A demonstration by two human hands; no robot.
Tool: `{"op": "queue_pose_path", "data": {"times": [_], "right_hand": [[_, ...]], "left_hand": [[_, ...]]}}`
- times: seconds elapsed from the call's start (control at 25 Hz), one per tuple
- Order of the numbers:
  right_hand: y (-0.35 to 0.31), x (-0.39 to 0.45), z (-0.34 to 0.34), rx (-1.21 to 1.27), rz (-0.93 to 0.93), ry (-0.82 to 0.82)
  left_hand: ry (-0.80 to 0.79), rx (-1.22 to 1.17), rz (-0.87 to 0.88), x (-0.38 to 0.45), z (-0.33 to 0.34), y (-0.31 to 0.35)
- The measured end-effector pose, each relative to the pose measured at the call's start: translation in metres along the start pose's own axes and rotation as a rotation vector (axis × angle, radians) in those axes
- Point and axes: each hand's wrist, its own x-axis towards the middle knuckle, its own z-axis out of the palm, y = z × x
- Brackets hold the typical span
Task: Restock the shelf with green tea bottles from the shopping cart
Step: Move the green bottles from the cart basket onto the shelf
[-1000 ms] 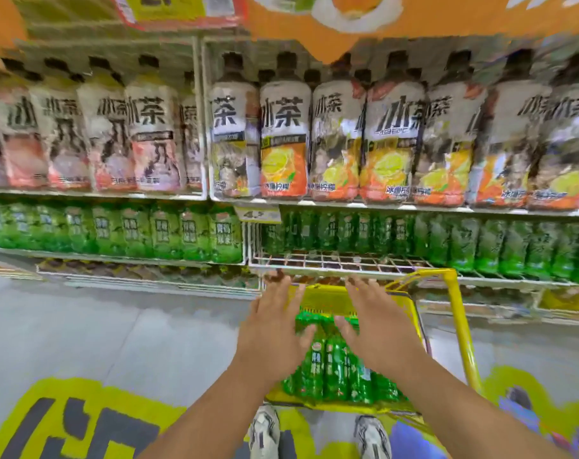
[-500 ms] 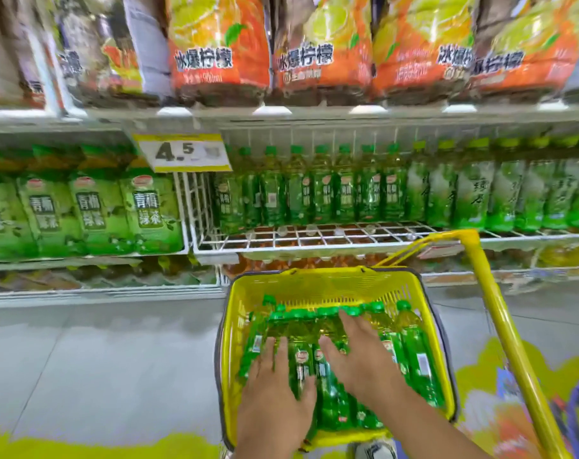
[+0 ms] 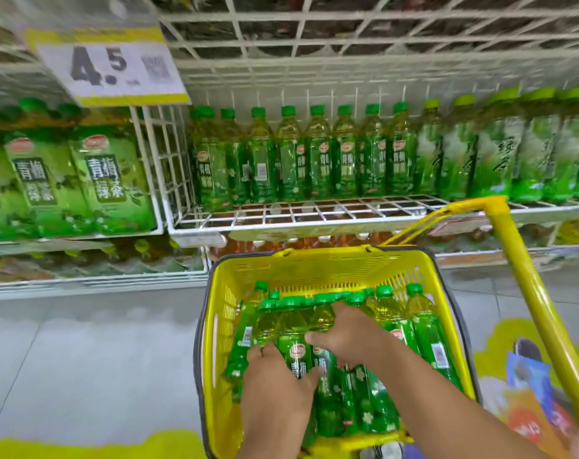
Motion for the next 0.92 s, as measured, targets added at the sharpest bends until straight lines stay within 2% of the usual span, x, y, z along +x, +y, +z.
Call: {"op": "queue_pose_path", "data": {"times": [0.12, 0.4, 0.56, 0.68, 0.76, 0.92], "right_hand": [[0.000, -0.005, -0.004, 0.032, 0.008, 0.003], [0.004, -0.050, 0.024, 0.175, -0.081, 0.263], [0.013, -0.061, 0.044, 0.459, -0.081, 0.250], [0.010, -0.057, 0.036, 0.547, -0.006, 0.190], [0.002, -0.056, 0.030, 0.590, 0.010, 0.173], [-0.025, -0.055, 0.016, 0.688, 0.002, 0.364]], "left_hand": [[-0.016, -0.041, -0.047, 0.006, -0.004, 0.001], [-0.029, -0.274, -0.017, -0.004, -0.016, -0.012], [-0.101, -0.353, 0.013, -0.001, -0.026, -0.019], [-0.208, -0.435, 0.075, 0.013, -0.048, -0.019], [-0.169, -0.444, 0.122, 0.023, -0.063, -0.015], [0.003, -0.387, 0.161, 0.038, -0.090, -0.006]]}}
